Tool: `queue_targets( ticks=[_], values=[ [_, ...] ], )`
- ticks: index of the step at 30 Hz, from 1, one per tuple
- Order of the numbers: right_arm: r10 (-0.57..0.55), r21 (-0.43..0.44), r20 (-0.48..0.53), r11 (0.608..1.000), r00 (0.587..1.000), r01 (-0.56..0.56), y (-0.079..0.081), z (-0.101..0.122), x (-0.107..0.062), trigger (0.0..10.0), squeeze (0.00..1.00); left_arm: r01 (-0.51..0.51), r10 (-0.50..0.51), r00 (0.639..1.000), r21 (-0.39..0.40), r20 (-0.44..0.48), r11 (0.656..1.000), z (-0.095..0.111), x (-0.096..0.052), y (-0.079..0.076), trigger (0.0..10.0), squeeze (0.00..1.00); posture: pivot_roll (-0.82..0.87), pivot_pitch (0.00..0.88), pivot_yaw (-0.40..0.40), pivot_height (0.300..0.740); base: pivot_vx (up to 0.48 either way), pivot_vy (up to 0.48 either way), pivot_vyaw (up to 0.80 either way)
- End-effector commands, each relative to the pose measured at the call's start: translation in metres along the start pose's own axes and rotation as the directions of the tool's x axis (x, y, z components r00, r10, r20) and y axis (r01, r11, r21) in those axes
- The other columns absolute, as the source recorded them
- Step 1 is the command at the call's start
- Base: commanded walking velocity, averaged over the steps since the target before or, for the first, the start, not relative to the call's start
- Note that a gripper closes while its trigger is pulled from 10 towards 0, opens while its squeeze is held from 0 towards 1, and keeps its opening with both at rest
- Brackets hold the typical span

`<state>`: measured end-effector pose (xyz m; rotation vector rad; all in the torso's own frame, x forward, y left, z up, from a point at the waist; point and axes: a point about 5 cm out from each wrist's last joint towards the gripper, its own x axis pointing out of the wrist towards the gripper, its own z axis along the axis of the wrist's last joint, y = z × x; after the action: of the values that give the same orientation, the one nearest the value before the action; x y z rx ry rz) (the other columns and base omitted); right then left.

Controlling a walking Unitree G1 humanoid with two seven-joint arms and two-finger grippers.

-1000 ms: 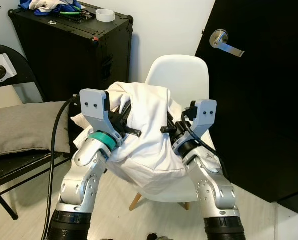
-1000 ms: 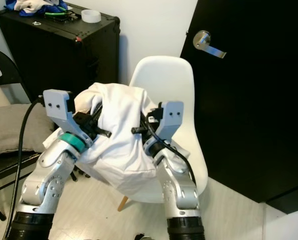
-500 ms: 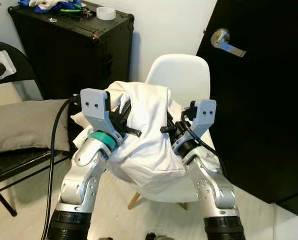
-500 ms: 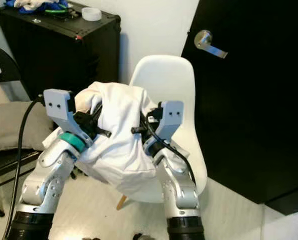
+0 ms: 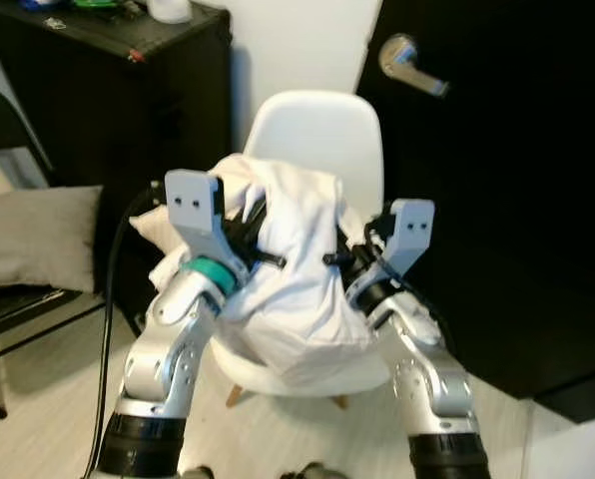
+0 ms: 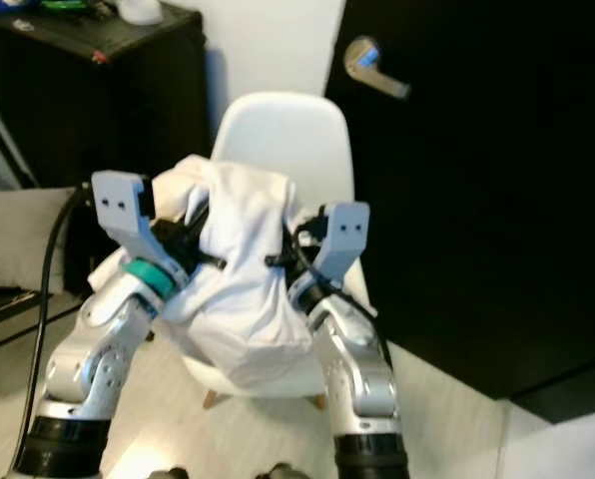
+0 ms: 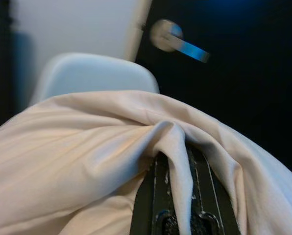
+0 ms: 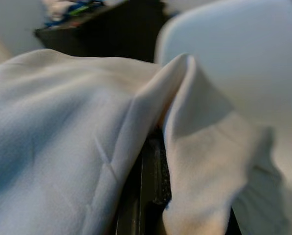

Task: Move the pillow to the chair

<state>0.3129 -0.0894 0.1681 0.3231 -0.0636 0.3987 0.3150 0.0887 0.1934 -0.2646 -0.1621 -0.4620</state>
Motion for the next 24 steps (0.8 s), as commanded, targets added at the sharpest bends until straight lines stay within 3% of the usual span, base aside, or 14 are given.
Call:
queue_targets(
  ticks=[1,3,24],
  values=[
    [0.121,-0.003,0.067,0.993,0.99,-0.121,0.027,0.014,0.008,10.0,0.0,0.107,-0.106,0.994,0.01,-0.023,0.994,-0.004,0.008,-0.022,10.0,0.0,-0.06,0.067,-0.019,0.74,0.0,0.48,0.0],
    [0.121,-0.005,0.066,0.993,0.99,-0.121,0.027,0.014,0.008,10.0,0.0,0.093,-0.093,0.995,0.01,-0.026,0.996,-0.005,0.009,-0.021,10.0,0.0,-0.06,0.064,-0.019,0.74,0.0,0.48,0.0],
    [0.091,-0.047,0.027,0.995,0.996,-0.089,0.02,0.007,0.006,10.0,0.0,0.038,-0.033,0.998,0.084,-0.055,0.996,-0.016,0.011,-0.016,10.0,0.0,-0.07,0.042,-0.015,0.74,0.0,0.0,0.0]
  ],
)
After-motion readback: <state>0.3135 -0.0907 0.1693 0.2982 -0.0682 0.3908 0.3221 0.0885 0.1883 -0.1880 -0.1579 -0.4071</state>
